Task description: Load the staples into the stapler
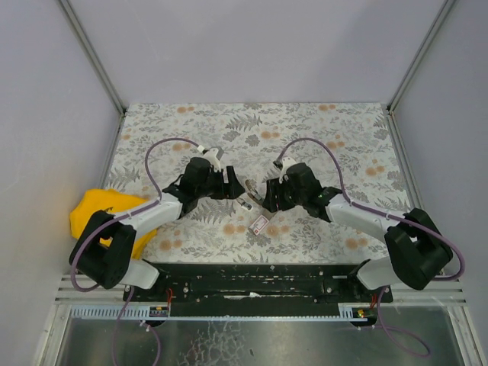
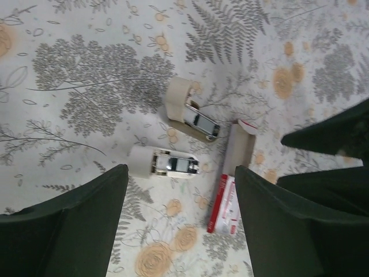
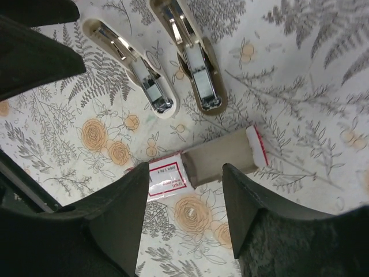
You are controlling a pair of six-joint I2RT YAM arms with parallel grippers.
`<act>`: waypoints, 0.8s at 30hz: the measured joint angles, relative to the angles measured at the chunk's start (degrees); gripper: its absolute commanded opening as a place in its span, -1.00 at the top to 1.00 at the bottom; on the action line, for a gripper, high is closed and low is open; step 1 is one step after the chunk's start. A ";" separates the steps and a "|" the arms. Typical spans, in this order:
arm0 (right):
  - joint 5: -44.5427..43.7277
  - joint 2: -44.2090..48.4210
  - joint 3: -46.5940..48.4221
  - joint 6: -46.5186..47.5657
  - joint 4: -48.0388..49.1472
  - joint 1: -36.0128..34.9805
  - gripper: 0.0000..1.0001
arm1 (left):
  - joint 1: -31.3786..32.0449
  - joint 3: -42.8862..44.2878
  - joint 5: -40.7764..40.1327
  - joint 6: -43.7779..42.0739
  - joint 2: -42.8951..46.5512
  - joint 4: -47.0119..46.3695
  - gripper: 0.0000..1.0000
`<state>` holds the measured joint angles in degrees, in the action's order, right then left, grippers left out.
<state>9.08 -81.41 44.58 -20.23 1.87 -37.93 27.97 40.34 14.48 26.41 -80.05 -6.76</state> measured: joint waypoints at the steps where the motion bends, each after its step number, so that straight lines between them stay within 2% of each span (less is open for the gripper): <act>1: 0.02 0.09 -1.05 -2.10 0.48 0.00 -0.12 | 0.00 0.02 -0.46 -0.31 -0.90 -0.46 -0.43; 4: 0.28 -0.42 -2.58 -6.73 2.03 0.00 0.02 | 0.04 0.02 -2.12 -1.05 -2.21 -0.68 -0.43; 7: 1.51 -2.56 -2.58 -9.92 5.05 0.00 0.08 | 0.13 0.02 -3.85 -1.70 -2.25 -1.09 -0.42; 24: 5.64 -18.16 4.72 -13.42 10.67 -3.06 0.16 | 1.11 0.02 -3.17 -3.50 -5.60 -4.85 -0.23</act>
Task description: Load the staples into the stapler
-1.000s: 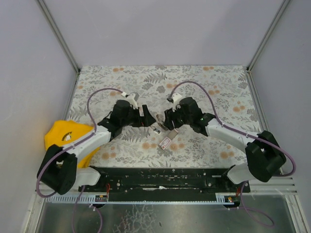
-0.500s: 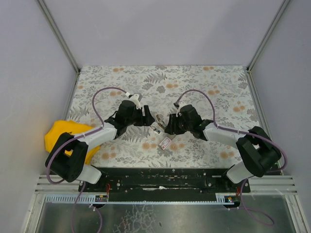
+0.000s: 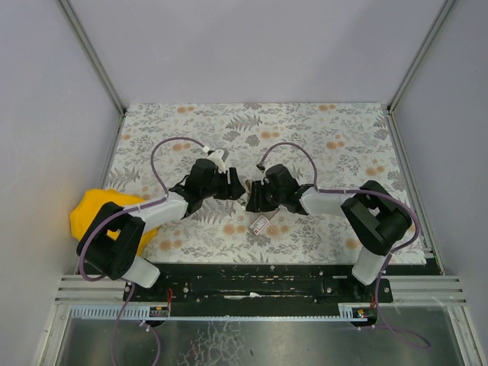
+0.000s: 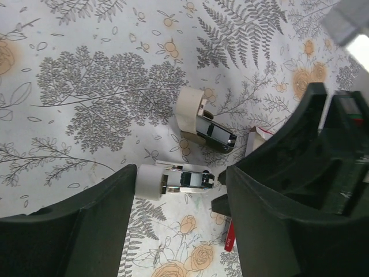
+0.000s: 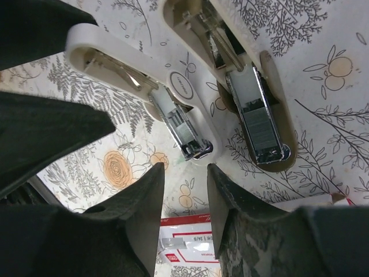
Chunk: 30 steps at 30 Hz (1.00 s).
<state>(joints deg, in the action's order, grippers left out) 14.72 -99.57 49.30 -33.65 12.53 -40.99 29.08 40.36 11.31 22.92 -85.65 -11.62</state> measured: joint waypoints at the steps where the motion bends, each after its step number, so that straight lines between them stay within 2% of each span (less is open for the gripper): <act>1: -0.02 -0.72 0.15 0.00 0.02 -0.15 0.16 | 0.22 0.00 0.09 -0.09 -0.04 -0.09 -0.23; 19: -0.87 -2.54 0.94 1.90 -0.76 -0.26 0.13 | 4.79 -1.81 -1.25 0.46 0.13 -3.48 -0.22; 27: -1.79 -1.53 0.13 3.15 -1.51 -0.26 0.17 | 5.38 -2.64 0.02 1.86 -0.07 -5.68 -0.10; 30: -1.81 -1.53 0.07 3.52 -1.44 -0.26 0.23 | 5.38 -3.13 0.48 2.45 -0.37 -6.78 0.01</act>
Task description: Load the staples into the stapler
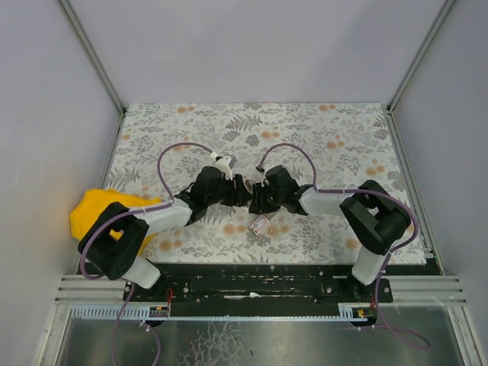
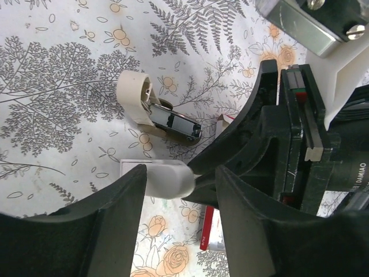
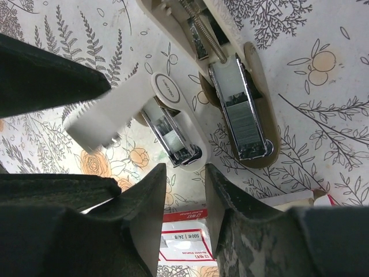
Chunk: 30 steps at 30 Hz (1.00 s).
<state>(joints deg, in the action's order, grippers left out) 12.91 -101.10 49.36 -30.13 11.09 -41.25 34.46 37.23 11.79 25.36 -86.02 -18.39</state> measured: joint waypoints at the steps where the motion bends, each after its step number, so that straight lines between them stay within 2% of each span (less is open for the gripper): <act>1: 0.02 0.02 -0.07 0.20 0.04 0.00 0.25 | 0.04 -0.20 0.26 0.31 -0.09 -0.39 0.02; 6: 0.04 0.02 -0.17 1.42 -0.02 0.00 0.27 | 0.42 -0.85 1.09 1.40 -1.20 -2.80 0.10; 8: 0.09 0.02 -0.17 1.86 -0.04 0.00 0.24 | 0.55 -0.85 1.09 1.66 -1.84 -3.21 0.07; 13: 0.04 1.97 -0.76 4.31 -2.45 0.00 0.00 | 1.09 -1.73 0.81 1.31 -0.46 -2.86 -0.18; 17: -0.11 8.35 -2.32 7.82 -7.34 0.07 -0.19 | 2.05 -1.95 0.83 -1.99 3.89 -1.88 -0.40; 20: 0.15 14.64 -3.58 10.03 -9.73 0.83 -0.30 | 1.66 -1.84 1.86 -5.68 5.38 -2.56 -0.48; 25: 1.36 23.21 -6.38 12.35 -11.82 4.02 -0.43 | -0.13 -0.59 7.19 -12.66 1.36 -2.58 -0.62; 30: 3.56 26.38 -8.79 12.81 -12.33 5.70 -0.49 | -0.44 0.15 10.56 -18.45 -3.04 -2.51 -0.70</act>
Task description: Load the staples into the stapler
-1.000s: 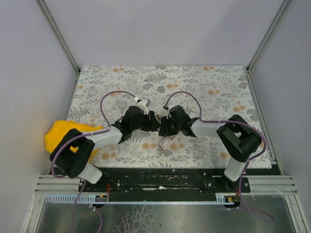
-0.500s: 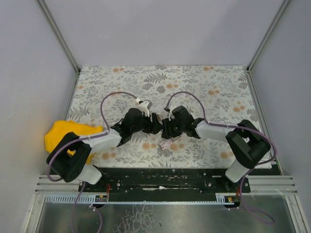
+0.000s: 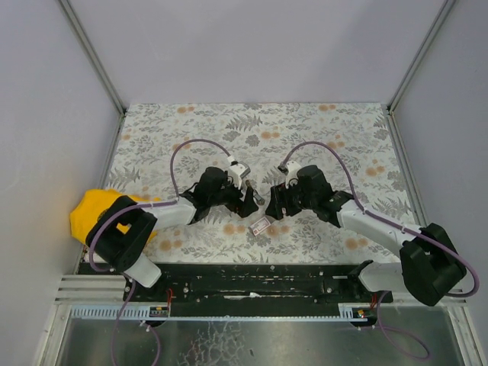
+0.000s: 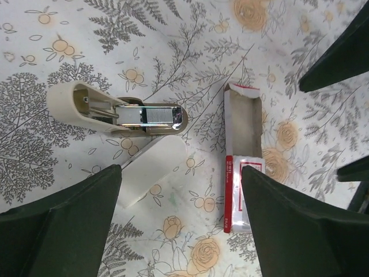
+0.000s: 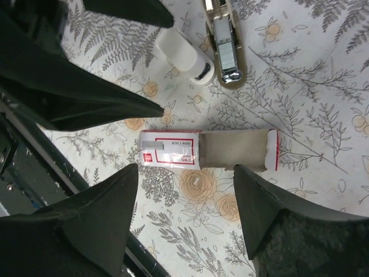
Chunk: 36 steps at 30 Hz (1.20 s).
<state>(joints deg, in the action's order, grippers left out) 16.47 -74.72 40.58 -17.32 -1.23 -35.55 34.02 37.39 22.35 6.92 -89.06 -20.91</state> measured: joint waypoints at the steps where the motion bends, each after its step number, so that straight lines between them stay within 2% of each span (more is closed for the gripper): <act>1: 0.66 0.37 -0.42 0.00 0.04 0.09 -0.49 | 0.00 0.17 0.42 -0.94 -0.74 -0.02 -0.71; 6: 2.84 3.02 -2.34 -0.02 -0.02 0.26 -0.51 | 0.00 0.76 0.81 -4.39 -2.62 -0.94 -0.76; 16: 4.52 6.40 -4.46 -0.07 0.04 0.37 -0.51 | 0.00 1.27 0.59 -7.08 -6.51 -1.95 -0.73; 18: 4.70 6.40 -4.76 -0.11 0.02 0.37 -0.51 | 0.00 1.27 0.57 -7.23 -6.58 -1.92 -0.66; 23: 5.31 6.43 -5.03 -0.17 0.20 0.46 -0.51 | 0.00 1.27 -0.17 -7.85 -6.56 -1.77 -0.31; 36: 5.53 7.67 -5.70 -0.66 0.48 0.48 -0.51 | 3.21 -0.26 -5.51 -8.07 -2.73 0.26 -0.12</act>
<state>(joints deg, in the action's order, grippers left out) 22.00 -67.05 34.87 -17.98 -0.75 -35.07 37.23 37.12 16.84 -1.15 -91.79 -20.64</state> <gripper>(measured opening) 0.754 0.579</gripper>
